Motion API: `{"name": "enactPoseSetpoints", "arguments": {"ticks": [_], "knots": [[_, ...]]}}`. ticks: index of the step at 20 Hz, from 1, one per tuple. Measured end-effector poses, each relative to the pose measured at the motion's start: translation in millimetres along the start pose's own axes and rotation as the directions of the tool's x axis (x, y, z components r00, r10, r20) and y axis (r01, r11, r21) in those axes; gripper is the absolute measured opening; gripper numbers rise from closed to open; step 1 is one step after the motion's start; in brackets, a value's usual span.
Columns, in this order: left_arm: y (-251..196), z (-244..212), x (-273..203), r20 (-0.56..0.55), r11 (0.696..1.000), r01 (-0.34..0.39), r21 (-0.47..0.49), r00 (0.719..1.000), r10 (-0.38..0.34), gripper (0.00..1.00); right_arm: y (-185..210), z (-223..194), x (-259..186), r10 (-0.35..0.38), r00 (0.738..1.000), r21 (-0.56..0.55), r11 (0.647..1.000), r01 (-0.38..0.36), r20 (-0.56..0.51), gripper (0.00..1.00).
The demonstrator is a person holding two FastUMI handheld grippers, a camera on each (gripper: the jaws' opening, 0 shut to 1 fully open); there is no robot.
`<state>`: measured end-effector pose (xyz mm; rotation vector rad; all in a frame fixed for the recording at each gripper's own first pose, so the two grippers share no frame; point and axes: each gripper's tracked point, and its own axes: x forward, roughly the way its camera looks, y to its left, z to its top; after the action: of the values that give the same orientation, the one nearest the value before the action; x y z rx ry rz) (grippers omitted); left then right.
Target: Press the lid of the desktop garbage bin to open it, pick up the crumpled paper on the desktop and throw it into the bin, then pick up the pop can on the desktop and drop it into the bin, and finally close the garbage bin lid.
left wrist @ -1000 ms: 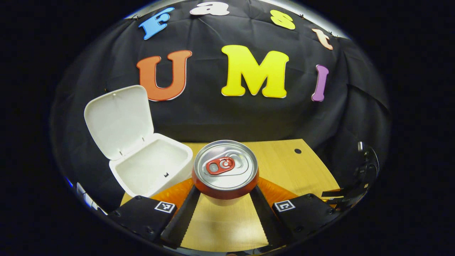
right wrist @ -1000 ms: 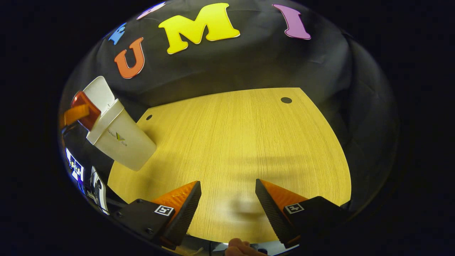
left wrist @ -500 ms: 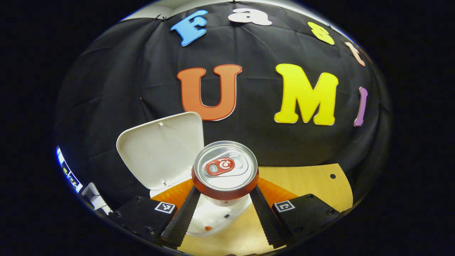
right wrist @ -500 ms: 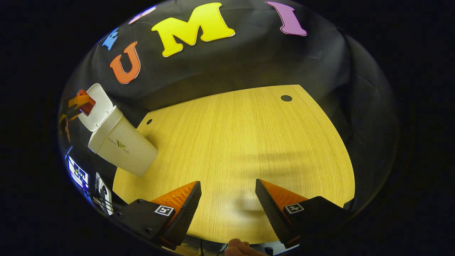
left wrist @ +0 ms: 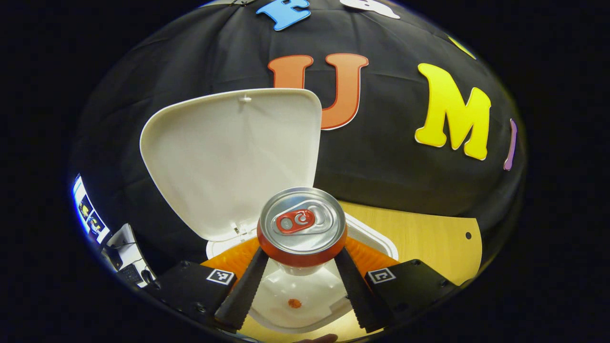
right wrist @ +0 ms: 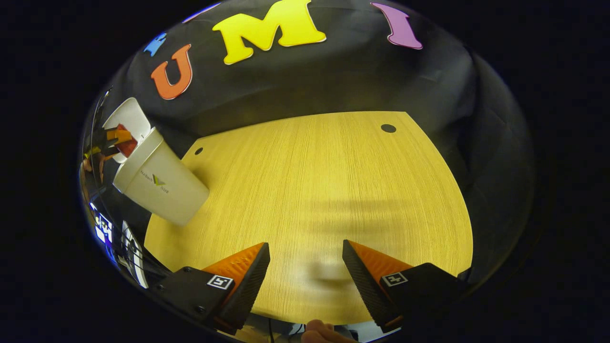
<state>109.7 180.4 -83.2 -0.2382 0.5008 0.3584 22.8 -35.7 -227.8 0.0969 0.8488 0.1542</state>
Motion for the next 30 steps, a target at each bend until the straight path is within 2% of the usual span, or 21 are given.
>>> {"name": "enactPoseSetpoints", "arguments": {"ticks": [4, 6, 7, 9, 10, 11, 17, 22, 23, 26, 30], "knots": [[-4.1, 6.5, -5.9, 0.05, 1.0, 0.024, 0.011, 0.998, -0.024, 0.88, 4.5, -2.5, 4.5, 0.003, 1.0, -0.008, 1.0, -0.003, -0.005, 0.96], [-4.4, 14.8, -13.9, 0.08, 0.999, -0.002, 0.037, 0.997, -0.001, 0.87, 7.3, -2.2, 5.7, 0.011, 1.0, -0.008, 1.0, -0.011, -0.007, 0.93], [-4.6, 21.1, -16.9, 0.105, 0.999, -0.018, 0.048, 0.994, 0.013, 0.88, 7.8, -1.8, 7.2, 0.015, 1.0, -0.01, 1.0, -0.015, -0.007, 0.96], [0.7, 37.7, -26.4, 0.163, 0.997, -0.051, 0.061, 0.986, 0.04, 0.88, 6.3, 1.6, 9.0, 0.01, 1.0, -0.01, 1.0, -0.01, 0.004, 0.96], [-1.4, 45.1, -31.4, 0.184, 0.997, -0.049, 0.068, 0.982, 0.035, 0.9, 8.0, 3.7, 9.9, 0.016, 1.0, -0.003, 1.0, -0.016, 0.005, 0.96], [-2.8, 53.0, -36.0, 0.204, 0.996, -0.05, 0.067, 0.978, 0.035, 0.98, 9.3, 3.7, 10.6, 0.022, 1.0, 0.003, 1.0, -0.022, 0.004, 0.96], [1.2, 129.9, -63.5, 0.34, 0.996, -0.081, 0.029, 0.938, 0.067, 0.98, 12.9, 10.3, 16.4, 0.038, 0.999, 0.006, 0.999, -0.038, 0.008, 0.96], [33.0, 195.0, -67.0, 0.416, 0.986, -0.16, -0.046, 0.894, 0.165, 0.98, 17.4, 8.8, 18.3, 0.05, 0.999, 0.006, 0.999, -0.05, 0.0, 0.96], [42.3, 204.3, -62.4, 0.423, 0.981, -0.184, -0.059, 0.886, 0.192, 0.98, 17.2, 7.8, 18.5, 0.049, 0.999, 0.003, 0.999, -0.049, -0.003, 0.96], [57.0, 211.9, -45.4, 0.39, 0.97, -0.221, -0.097, 0.889, 0.241, 0.98, 15.9, 8.3, 20.1, 0.045, 0.999, 0.003, 0.999, -0.045, -0.006, 0.96], [65.2, 211.8, -23.5, 0.347, 0.965, -0.232, -0.126, 0.901, 0.262, 0.98, 13.6, 8.5, 21.2, 0.044, 0.999, 0.019, 0.999, -0.044, -0.007, 0.96]]}}
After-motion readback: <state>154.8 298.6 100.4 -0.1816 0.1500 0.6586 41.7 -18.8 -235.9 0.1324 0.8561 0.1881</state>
